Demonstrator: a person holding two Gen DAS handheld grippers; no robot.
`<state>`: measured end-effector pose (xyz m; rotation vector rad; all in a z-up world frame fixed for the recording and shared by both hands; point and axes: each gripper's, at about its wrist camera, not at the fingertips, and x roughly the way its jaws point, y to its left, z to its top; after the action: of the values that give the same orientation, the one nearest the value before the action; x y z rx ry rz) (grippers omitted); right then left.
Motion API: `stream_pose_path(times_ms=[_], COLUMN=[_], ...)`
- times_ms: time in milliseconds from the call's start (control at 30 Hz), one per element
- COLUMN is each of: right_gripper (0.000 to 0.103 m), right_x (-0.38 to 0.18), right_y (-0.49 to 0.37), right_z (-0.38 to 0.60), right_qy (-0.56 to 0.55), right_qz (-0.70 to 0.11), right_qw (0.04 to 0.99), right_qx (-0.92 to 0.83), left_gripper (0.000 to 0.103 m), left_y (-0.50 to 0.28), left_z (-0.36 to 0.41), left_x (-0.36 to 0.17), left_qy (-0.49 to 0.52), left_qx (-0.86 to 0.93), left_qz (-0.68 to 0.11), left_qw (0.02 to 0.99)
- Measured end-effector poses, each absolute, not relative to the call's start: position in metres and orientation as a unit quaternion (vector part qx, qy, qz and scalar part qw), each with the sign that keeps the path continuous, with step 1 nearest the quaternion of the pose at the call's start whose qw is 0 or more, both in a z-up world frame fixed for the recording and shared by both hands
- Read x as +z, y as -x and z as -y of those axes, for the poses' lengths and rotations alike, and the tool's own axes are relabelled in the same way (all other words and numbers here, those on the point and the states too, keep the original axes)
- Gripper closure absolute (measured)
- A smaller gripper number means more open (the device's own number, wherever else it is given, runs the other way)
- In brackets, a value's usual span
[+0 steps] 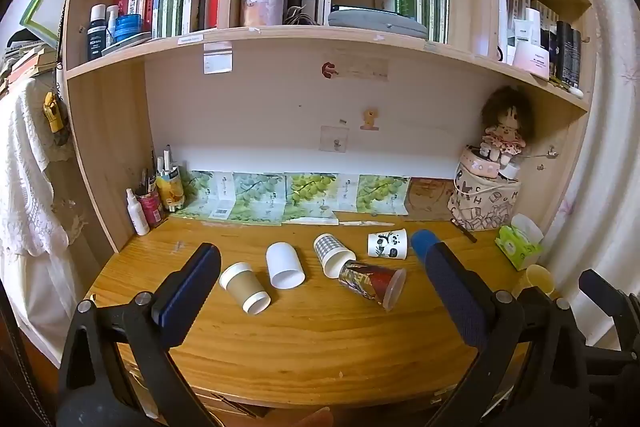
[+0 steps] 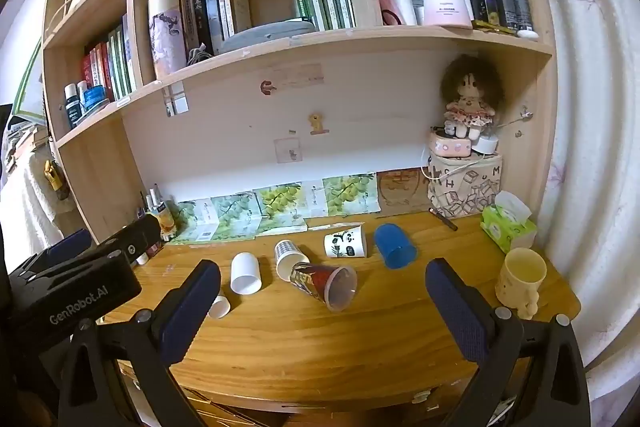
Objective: Flip cup upright
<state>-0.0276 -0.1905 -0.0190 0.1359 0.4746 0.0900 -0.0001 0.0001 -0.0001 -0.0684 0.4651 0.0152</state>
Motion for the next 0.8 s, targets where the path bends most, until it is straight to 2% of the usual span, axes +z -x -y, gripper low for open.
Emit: stream_pose_path(times_ms=[800], right_gripper=[0.000], right_x=[-0.016], right_y=[0.027], right_z=[0.172], right_qy=[-0.065], right_qz=[-0.259], right_qw=[0.962], right_qx=[0.053], left_gripper=[0.001], left_y=[-0.008], left_z=[-0.025], left_x=[-0.001], left_qy=[0.052], left_qx=[0.009], left_qz=[-0.250], left_qw=[0.967])
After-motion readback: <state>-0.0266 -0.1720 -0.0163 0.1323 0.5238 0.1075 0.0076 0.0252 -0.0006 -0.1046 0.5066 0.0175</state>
